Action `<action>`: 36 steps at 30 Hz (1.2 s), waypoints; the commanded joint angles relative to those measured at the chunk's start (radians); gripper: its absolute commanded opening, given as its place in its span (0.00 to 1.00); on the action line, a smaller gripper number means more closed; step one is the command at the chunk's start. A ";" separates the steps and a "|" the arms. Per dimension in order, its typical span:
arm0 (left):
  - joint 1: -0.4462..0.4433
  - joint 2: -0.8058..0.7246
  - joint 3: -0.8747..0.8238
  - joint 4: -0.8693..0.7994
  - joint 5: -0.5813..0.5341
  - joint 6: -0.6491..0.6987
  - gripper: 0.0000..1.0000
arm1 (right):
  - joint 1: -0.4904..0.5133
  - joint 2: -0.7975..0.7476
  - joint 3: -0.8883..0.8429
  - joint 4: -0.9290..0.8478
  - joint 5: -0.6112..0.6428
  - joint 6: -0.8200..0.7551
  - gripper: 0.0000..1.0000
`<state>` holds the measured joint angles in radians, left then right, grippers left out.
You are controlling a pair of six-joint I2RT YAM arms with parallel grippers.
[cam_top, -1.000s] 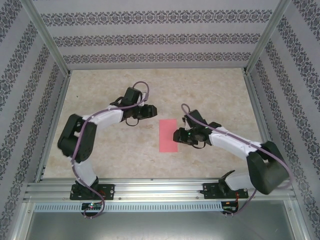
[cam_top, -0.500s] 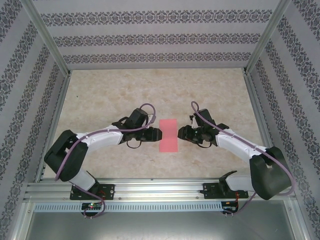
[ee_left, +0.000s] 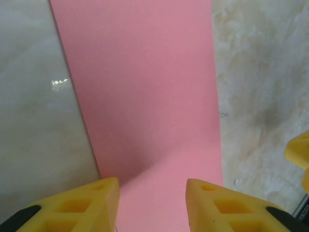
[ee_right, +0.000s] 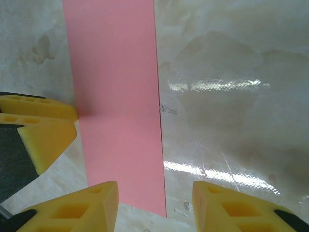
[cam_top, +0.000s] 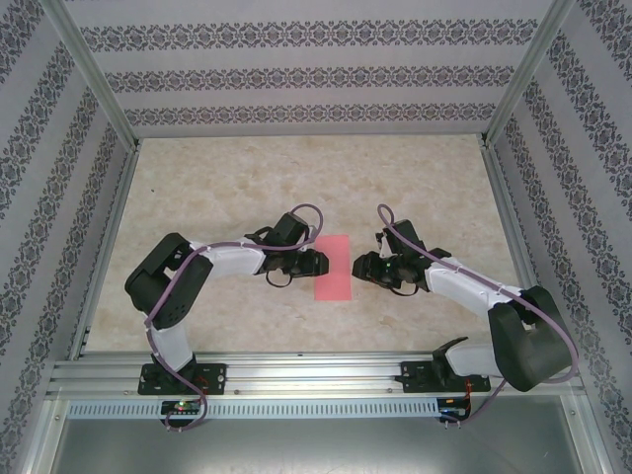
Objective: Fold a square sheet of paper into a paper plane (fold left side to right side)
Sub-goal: Fold the triangle a second time at the center of the table.
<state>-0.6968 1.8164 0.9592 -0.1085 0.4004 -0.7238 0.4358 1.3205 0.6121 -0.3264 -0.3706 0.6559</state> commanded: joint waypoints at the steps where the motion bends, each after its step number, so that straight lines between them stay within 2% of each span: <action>1: -0.012 0.019 0.019 0.029 -0.014 -0.004 0.42 | -0.012 0.008 -0.011 0.029 -0.019 0.004 0.45; 14: -0.012 0.014 -0.038 0.000 -0.052 -0.003 0.41 | -0.005 0.082 0.017 0.064 -0.081 0.061 0.45; 24: -0.012 0.012 -0.056 0.015 -0.048 -0.007 0.40 | 0.033 0.162 0.023 0.099 -0.124 0.130 0.37; 36: -0.012 0.013 -0.059 0.020 -0.045 -0.009 0.40 | 0.067 0.196 0.028 0.106 -0.115 0.146 0.35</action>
<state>-0.6971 1.8214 0.9321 -0.0650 0.3897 -0.7242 0.4850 1.5040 0.6189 -0.2474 -0.4816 0.7883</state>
